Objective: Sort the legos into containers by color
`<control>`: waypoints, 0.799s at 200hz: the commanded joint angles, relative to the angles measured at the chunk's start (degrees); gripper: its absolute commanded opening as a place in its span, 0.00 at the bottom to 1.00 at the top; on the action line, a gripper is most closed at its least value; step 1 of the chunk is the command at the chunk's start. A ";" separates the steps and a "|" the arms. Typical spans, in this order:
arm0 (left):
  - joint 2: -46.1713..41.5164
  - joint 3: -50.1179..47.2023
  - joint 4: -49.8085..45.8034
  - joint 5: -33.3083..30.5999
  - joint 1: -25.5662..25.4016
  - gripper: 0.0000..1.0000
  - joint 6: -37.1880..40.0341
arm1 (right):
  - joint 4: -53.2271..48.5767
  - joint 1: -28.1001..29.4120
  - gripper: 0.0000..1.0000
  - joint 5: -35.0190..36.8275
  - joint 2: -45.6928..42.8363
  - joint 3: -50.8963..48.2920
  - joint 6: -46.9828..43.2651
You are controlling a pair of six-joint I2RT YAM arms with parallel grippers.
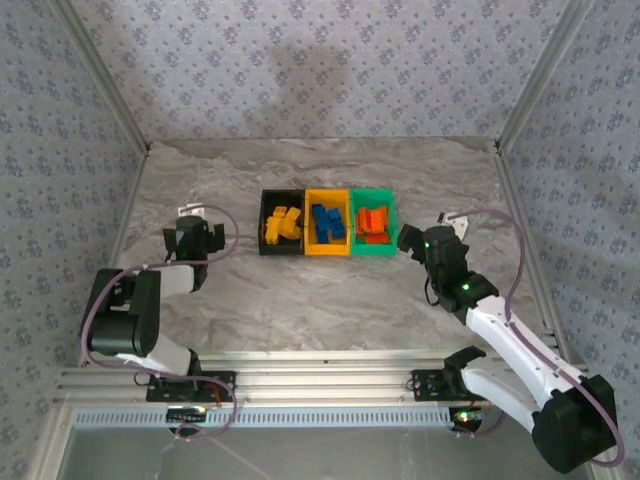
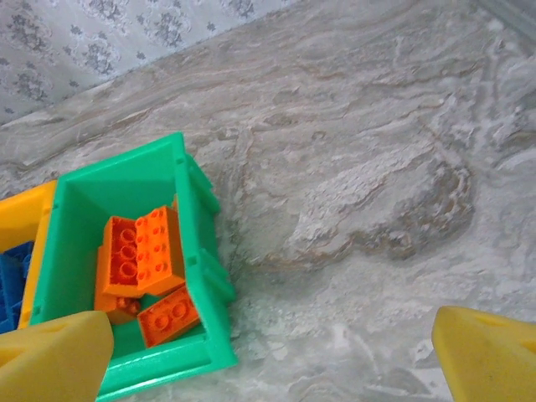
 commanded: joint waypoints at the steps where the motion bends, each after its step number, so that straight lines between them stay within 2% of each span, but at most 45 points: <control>1: -0.94 -2.26 6.77 9.19 2.06 1.00 0.11 | 1.64 -2.10 1.00 4.19 -1.81 0.18 -6.31; 9: -0.54 -4.51 9.84 14.05 3.62 1.00 -0.09 | 1.63 -3.04 1.00 5.42 -2.38 0.18 -7.95; 16: 2.20 -8.08 20.81 17.01 3.75 1.00 0.97 | 1.79 -4.03 1.00 6.24 -2.82 0.11 -9.69; 19: 2.70 -8.52 22.71 17.04 3.48 1.00 1.58 | 2.58 -4.33 1.00 6.55 -3.03 -0.25 -11.07; 30: -0.23 -6.65 13.84 14.92 2.66 1.00 1.62 | 5.46 -5.73 1.00 7.06 -3.60 -1.85 -15.72; 39: 1.93 -7.71 19.85 12.97 2.73 1.00 0.98 | 8.19 -7.42 1.00 7.06 -3.83 -3.51 -19.14; 51: 0.59 -5.55 13.32 9.15 2.88 1.00 -1.04 | 12.22 -10.33 1.00 6.24 -3.56 -6.14 -22.44; 60: 1.41 -6.26 16.26 9.07 3.78 1.00 -1.94 | 15.30 -13.05 1.00 4.88 -2.75 -7.96 -23.17; 90: 0.86 -6.03 14.51 8.42 3.83 1.00 -2.44 | 35.37 -23.10 1.00 -8.67 3.91 -15.15 -22.77; 118: 0.92 -6.04 14.87 8.41 3.78 1.00 -2.41 | 45.84 -23.89 1.00 -10.93 15.58 -14.59 -26.45; 160: 0.88 -6.03 14.89 8.46 3.79 1.00 -2.28 | 54.28 -24.10 1.00 -14.06 27.71 -13.93 -30.12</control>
